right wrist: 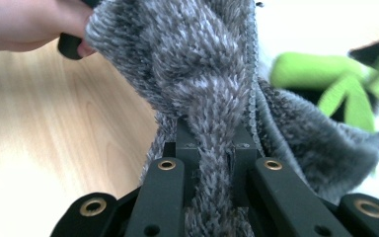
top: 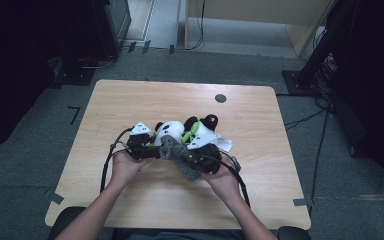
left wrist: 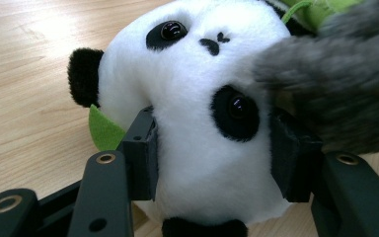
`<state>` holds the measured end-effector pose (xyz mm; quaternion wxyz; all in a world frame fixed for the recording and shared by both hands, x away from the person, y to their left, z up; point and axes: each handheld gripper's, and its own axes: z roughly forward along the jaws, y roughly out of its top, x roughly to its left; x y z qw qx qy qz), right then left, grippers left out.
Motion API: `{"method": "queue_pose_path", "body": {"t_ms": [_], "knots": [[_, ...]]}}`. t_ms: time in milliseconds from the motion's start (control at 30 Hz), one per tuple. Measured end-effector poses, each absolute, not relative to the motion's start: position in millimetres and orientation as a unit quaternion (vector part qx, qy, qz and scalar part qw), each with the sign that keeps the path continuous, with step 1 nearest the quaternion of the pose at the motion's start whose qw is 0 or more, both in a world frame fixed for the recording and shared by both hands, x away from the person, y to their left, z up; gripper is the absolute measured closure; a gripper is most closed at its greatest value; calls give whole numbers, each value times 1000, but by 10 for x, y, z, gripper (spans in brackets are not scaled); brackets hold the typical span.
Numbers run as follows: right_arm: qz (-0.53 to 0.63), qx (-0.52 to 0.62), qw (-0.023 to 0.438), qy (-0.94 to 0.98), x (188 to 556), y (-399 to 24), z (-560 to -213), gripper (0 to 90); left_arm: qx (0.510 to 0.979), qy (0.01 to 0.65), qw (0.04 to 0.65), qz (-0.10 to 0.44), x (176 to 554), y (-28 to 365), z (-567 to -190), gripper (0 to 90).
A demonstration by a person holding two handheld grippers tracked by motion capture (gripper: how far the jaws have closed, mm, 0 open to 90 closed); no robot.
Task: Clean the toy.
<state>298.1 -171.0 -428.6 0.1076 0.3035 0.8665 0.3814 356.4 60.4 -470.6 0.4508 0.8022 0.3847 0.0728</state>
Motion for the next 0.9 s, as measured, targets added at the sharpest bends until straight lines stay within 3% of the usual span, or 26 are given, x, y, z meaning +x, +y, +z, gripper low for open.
{"method": "queue_pose_path", "body": {"t_ms": [433,900], "knots": [[373,305,102,870,3142,-1419,-4543,811,799,390,451,75,3568,607,-4711,464],[340,305,128,880,3047,-1687,-4574,816,807,380,445,84,3557,591,-4708,468]]}}
